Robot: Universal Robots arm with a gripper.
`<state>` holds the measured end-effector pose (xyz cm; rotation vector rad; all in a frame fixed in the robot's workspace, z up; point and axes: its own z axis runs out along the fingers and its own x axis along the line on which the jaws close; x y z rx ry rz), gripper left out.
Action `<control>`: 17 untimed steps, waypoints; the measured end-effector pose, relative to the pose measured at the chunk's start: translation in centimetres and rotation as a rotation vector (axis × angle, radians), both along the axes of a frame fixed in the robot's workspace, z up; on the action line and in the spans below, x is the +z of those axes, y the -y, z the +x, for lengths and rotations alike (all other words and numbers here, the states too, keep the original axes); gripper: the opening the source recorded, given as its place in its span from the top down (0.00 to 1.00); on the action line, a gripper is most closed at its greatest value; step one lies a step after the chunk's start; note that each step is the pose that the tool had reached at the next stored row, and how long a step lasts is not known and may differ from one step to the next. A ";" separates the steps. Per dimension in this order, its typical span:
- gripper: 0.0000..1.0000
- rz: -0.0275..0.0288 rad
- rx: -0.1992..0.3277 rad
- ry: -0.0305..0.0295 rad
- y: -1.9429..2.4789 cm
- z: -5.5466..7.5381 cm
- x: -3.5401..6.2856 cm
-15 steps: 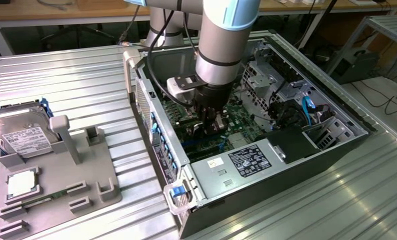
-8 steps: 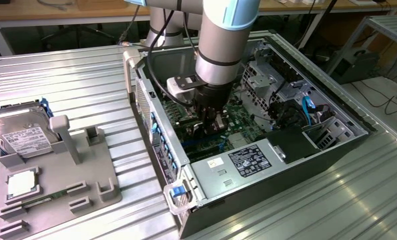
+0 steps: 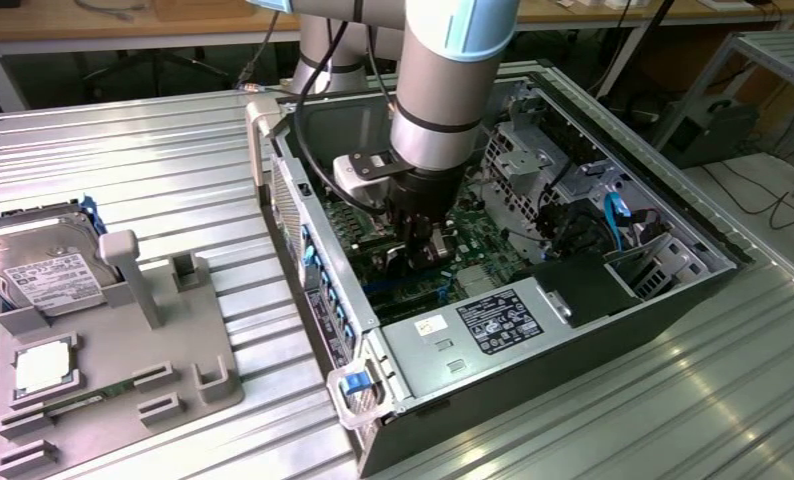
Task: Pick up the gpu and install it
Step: 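Insert the gpu into the slot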
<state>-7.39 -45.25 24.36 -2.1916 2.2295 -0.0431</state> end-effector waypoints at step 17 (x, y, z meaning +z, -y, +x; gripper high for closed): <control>0.72 0.0003 0.000 0.0002 0.00 0.0 -0.31</control>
